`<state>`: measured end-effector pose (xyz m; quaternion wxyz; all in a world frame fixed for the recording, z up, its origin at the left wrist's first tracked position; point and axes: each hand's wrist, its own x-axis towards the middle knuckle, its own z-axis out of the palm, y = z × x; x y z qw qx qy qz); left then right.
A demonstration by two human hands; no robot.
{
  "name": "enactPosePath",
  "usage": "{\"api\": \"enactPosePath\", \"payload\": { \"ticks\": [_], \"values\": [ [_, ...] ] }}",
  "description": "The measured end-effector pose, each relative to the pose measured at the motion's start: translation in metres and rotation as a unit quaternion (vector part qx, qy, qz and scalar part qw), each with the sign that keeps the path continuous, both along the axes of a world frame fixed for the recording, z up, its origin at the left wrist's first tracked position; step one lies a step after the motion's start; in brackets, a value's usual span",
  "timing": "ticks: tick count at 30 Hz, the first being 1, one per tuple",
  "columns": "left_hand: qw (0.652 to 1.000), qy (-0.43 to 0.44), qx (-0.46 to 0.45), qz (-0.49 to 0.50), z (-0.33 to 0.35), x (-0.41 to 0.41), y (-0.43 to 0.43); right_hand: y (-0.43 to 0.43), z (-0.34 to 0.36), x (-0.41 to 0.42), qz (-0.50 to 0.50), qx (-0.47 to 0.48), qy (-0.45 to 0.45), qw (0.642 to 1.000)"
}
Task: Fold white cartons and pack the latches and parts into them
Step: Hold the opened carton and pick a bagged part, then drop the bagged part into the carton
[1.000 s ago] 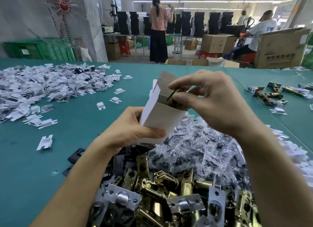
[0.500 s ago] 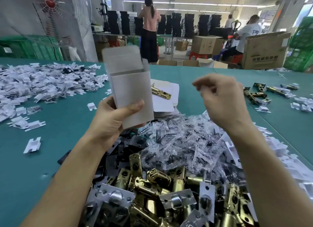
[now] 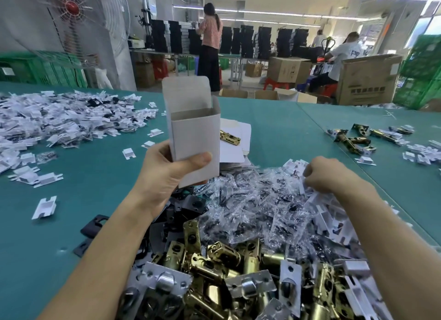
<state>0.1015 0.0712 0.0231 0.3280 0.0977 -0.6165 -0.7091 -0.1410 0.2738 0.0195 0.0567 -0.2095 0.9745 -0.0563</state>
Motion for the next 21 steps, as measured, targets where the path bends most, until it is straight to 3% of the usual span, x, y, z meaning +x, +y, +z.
{"api": "enactPosePath", "payload": {
  "ticks": [10, 15, 17, 19, 21],
  "values": [
    [0.999, -0.022, -0.028, -0.038, -0.004, -0.002, 0.002, -0.002, 0.003, 0.005, 0.035, -0.007, 0.006, 0.999],
    [0.995, -0.07, -0.062, -0.044, -0.006, -0.003, 0.002, -0.003, 0.011, 0.015, 0.04, -0.063, 0.021, 0.997],
    [0.993, -0.085, -0.076, -0.039, -0.007, -0.004, 0.002, -0.005, 0.022, 0.023, 0.06, -0.107, 0.032, 0.992],
    [0.991, -0.094, -0.085, -0.035, -0.009, -0.004, 0.001, -0.01, 0.036, 0.036, 0.091, -0.211, 0.059, 0.971],
    [0.989, -0.102, -0.103, -0.03, -0.01, -0.005, 0.001, -0.016, 0.053, 0.055, 0.135, -0.374, 0.094, 0.913]
  ]
}}
